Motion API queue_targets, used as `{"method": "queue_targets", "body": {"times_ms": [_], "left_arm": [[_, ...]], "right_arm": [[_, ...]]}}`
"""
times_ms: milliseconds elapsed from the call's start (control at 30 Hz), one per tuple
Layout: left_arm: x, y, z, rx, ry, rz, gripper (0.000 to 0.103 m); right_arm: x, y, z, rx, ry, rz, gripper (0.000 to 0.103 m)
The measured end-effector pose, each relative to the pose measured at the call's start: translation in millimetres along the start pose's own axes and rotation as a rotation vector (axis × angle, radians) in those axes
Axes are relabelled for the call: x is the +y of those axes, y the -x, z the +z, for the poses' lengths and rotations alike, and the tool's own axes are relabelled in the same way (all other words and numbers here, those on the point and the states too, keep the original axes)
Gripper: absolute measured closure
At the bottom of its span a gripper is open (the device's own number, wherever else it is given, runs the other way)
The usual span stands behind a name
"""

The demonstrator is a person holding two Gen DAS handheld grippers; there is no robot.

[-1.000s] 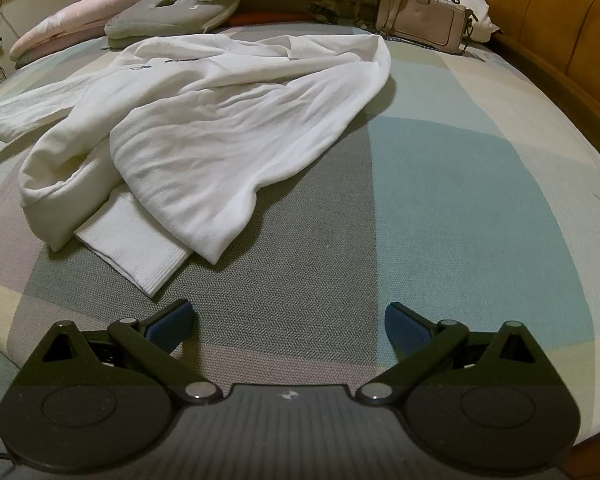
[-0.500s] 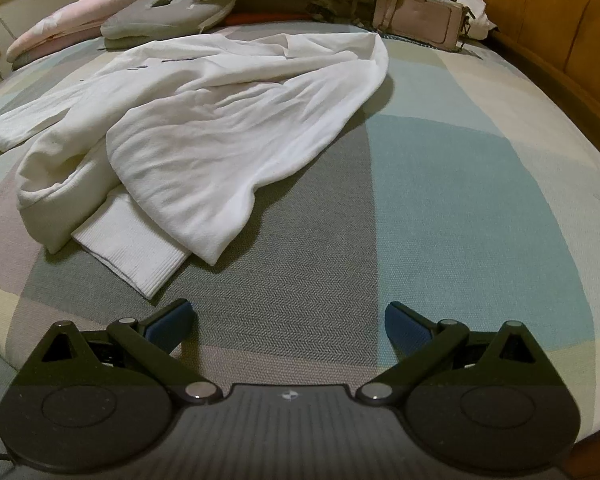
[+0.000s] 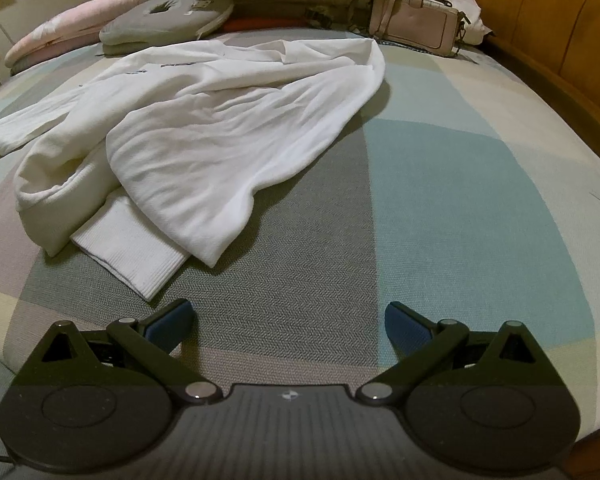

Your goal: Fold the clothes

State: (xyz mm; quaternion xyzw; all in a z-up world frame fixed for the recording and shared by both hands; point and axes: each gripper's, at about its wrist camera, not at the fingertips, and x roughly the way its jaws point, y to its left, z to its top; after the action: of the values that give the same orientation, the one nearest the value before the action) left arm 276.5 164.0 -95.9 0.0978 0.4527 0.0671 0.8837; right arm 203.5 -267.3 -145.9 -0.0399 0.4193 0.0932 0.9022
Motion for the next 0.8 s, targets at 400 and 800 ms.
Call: {"method": "queue_targets", "body": {"times_ms": [400, 800], "left_arm": [[18.6, -29.4, -7.3, 0.013, 0.109, 0.052, 0.056], [27.1, -16.9, -10.1, 0.012, 0.076, 0.113, 0.099]], "right_arm": [[7.8, 14.7, 15.4, 0.068, -0.014, 0.058, 0.0], [64.6, 58.3, 40.5, 0.015, 0.118, 0.176, 0.0]]}}
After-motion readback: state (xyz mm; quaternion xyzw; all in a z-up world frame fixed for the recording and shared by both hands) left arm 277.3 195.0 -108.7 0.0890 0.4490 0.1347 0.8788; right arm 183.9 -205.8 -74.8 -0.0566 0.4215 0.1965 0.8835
